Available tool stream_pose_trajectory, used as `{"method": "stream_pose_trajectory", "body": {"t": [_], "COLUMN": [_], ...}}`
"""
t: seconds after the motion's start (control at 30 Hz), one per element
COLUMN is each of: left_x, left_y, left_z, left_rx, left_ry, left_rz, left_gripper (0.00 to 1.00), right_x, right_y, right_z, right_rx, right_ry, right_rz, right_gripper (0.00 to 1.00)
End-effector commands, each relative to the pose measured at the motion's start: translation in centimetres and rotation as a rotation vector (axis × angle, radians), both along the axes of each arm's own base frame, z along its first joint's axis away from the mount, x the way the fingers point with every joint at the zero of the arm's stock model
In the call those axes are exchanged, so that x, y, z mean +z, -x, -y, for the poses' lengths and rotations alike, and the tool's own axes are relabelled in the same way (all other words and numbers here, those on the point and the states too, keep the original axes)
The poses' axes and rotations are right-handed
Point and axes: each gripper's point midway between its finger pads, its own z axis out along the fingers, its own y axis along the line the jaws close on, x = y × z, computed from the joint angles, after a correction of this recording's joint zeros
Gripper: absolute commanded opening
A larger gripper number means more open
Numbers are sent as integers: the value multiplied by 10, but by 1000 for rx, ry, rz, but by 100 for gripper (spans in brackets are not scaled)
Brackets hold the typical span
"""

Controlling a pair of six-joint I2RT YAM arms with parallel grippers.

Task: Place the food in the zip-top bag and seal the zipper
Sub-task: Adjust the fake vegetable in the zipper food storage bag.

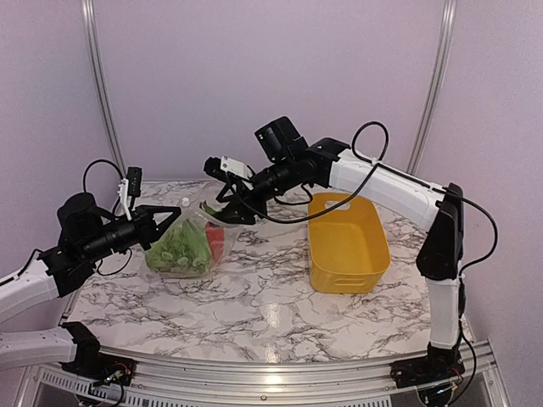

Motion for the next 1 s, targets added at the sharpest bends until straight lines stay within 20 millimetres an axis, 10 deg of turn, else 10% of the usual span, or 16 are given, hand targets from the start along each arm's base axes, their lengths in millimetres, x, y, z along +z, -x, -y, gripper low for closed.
{"method": "stream_pose_trajectory", "body": {"t": [0.0, 0.2, 0.43, 0.97], "left_x": [14, 10, 3, -1], "left_y": [-1, -2, -6, -3], "left_z": [-1, 1, 7, 9], "left_rx": [7, 3, -17, -38], "left_ry": [20, 8, 25, 87], "left_rz": [51, 43, 25, -1], "left_gripper": [0, 0, 0, 0], "right_x": [-29, -48, -60, -45], "right_y": [-3, -1, 24, -4], "right_z": [3, -3, -49, -107], "right_rx": [-14, 21, 131, -55], "right_ry": [100, 127, 46, -238], "right_rz": [-60, -97, -183, -492], "right_gripper": [57, 20, 0, 19]}}
